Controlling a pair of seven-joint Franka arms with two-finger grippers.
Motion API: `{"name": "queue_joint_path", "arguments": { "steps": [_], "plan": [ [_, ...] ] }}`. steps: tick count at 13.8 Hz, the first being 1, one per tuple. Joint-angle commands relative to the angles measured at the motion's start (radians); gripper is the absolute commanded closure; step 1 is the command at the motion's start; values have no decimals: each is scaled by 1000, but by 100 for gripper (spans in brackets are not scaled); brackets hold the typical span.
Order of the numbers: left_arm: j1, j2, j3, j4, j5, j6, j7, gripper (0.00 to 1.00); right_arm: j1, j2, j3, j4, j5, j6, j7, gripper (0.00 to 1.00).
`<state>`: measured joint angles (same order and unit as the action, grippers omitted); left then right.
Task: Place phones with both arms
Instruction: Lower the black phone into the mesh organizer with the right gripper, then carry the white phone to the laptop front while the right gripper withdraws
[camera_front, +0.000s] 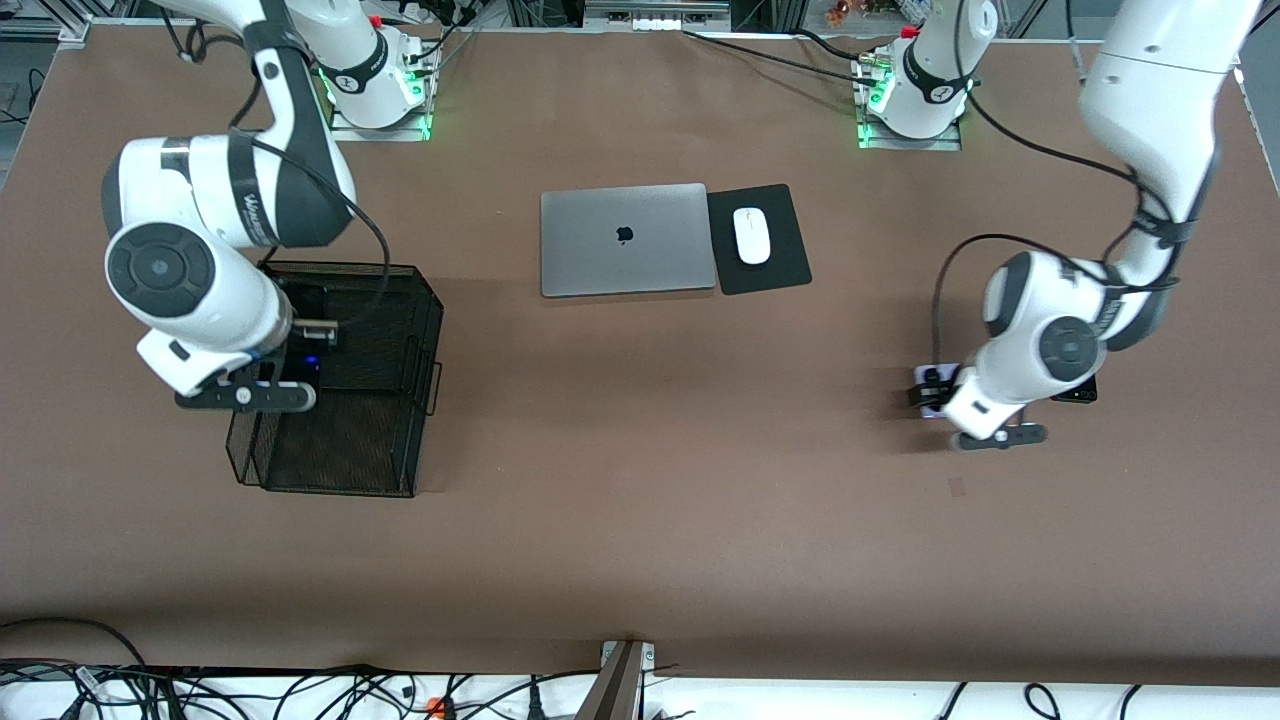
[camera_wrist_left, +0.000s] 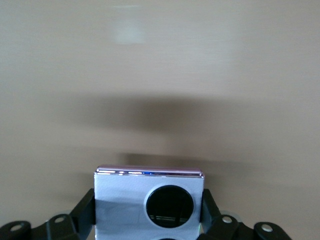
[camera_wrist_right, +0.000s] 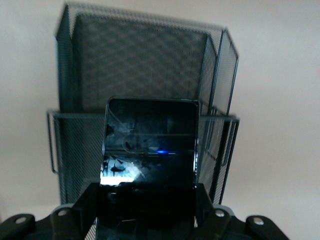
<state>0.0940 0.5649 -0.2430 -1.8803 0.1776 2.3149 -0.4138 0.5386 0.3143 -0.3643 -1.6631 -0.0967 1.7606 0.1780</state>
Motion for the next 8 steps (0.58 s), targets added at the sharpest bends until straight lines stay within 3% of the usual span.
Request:
{"name": "queue_joint_path", "arguments": {
  "steps": [1,8],
  "plan": [
    [-123,41,8,92,-47,-42,-129,100,20,-173,-16,-266,-6,120,14,77],
    [-420,190,10,354,-64,-42,-358,100,18,-156,-88,-377,-5,227,12,77]
  ]
}}
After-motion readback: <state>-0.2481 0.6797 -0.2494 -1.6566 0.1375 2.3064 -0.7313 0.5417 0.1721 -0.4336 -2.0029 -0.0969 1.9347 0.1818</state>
